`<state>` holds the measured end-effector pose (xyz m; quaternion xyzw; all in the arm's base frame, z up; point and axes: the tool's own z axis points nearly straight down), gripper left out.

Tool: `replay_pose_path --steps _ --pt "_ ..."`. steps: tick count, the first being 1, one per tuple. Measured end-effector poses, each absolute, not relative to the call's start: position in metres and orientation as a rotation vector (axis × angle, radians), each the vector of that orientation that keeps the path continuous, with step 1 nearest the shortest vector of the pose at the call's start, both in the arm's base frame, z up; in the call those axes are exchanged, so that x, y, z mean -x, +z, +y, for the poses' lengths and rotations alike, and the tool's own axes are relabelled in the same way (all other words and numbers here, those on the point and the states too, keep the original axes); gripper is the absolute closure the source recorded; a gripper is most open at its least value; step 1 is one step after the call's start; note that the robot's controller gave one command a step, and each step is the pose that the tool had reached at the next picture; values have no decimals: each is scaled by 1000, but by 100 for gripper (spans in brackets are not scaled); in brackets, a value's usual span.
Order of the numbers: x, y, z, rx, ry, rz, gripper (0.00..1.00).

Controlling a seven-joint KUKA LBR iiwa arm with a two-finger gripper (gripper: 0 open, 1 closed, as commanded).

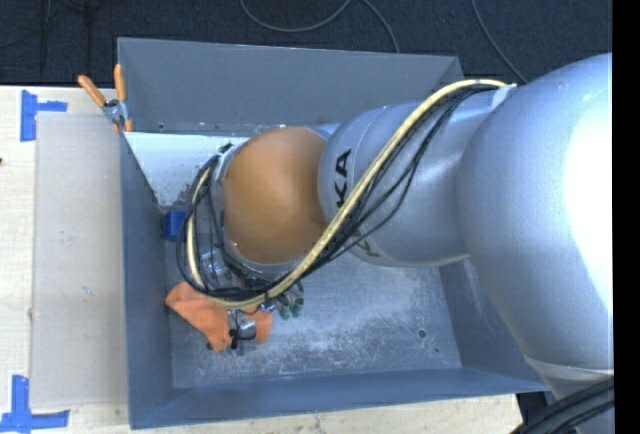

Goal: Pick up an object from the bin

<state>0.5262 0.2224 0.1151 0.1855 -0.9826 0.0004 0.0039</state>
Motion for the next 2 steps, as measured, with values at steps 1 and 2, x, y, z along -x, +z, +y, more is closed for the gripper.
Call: replay_pose_path --steps 1,2 --pt "-540 82 228 -597 -1 -3074 0" --pt "-524 76 234 -1906 -7 -2487 100"
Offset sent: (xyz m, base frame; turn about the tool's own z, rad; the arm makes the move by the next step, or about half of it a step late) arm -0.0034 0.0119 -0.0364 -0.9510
